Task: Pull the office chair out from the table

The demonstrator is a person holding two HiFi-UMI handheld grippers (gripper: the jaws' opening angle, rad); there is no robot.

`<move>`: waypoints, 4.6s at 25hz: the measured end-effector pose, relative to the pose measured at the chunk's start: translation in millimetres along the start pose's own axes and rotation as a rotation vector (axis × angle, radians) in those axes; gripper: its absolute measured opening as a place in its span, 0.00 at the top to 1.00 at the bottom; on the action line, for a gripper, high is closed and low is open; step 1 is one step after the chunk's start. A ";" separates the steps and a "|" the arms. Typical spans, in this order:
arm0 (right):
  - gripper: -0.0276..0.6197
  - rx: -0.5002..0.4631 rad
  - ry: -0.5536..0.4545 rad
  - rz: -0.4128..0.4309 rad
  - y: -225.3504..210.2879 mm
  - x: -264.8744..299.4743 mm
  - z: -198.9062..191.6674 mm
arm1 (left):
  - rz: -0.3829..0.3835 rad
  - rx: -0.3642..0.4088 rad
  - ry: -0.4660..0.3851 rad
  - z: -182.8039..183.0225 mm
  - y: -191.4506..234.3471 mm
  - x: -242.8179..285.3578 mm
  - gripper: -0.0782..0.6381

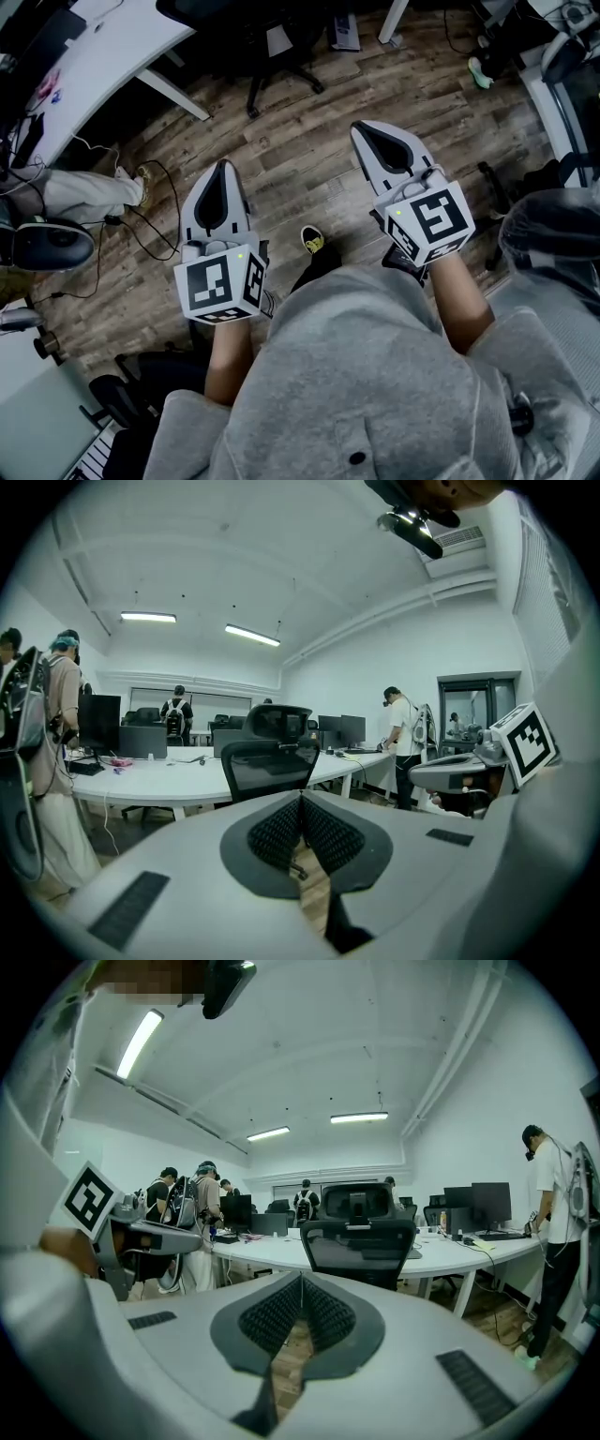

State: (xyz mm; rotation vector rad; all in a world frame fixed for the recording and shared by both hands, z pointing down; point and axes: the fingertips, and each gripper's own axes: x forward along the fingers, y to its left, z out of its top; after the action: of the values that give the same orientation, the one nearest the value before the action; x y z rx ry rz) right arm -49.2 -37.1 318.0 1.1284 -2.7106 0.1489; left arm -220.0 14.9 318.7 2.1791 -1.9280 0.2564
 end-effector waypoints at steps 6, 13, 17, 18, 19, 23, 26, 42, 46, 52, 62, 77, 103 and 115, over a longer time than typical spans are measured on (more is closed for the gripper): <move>0.91 -0.006 0.006 0.000 6.5 27.1 2.5 | -0.005 -0.005 -0.003 0.7 25.4 14.1 0.88; 0.91 -0.066 0.024 0.001 25.8 48.0 11.3 | -0.010 -0.040 -0.007 -3.3 52.4 18.3 0.88; 0.91 -0.107 0.034 -0.021 26.0 46.2 17.9 | -0.024 -0.059 -0.022 -1.9 54.0 19.9 0.88; 0.91 -0.112 0.035 -0.029 24.8 44.4 19.9 | -0.026 -0.063 -0.027 -0.7 53.8 19.1 0.88; 0.91 -0.115 0.034 -0.037 23.2 42.9 22.1 | -0.026 -0.066 -0.033 1.0 53.9 18.2 0.88; 0.91 -0.130 0.027 -0.053 15.8 40.2 31.6 | -0.023 -0.080 -0.053 6.5 53.9 16.8 0.88; 0.91 -0.138 0.028 -0.045 14.8 40.2 30.5 | -0.009 -0.079 -0.052 3.9 54.5 15.9 0.88; 0.91 -0.122 -0.004 -0.073 -51.6 64.1 27.1 | -0.013 -0.009 -0.030 21.4 38.8 76.2 0.88; 0.91 -0.107 -0.002 -0.076 -73.7 79.4 27.3 | -0.019 0.002 -0.014 27.4 36.5 102.9 0.88; 0.91 -0.099 0.013 -0.069 -107.3 106.6 27.0 | -0.009 0.013 0.003 37.6 39.7 143.1 0.88; 0.91 -0.092 0.011 -0.056 -150.6 139.0 38.8 | 0.016 0.026 0.010 55.9 40.5 191.0 0.88; 0.91 -0.062 -0.020 -0.028 -202.2 155.1 44.8 | 0.062 0.035 0.014 73.2 22.1 233.3 0.88; 0.91 -0.070 -0.071 0.002 -256.2 170.8 50.5 | 0.135 0.083 -0.021 97.6 7.5 266.9 0.88; 0.91 -0.107 -0.077 0.004 -272.5 195.2 61.6 | 0.167 0.083 -0.036 104.8 32.8 290.4 0.88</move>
State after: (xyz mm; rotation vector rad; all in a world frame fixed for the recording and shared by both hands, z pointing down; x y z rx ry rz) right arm 1.2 -374.0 305.9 1.1201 -2.7509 -0.0401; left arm -218.2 -295.0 299.2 2.0879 -2.1590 0.3332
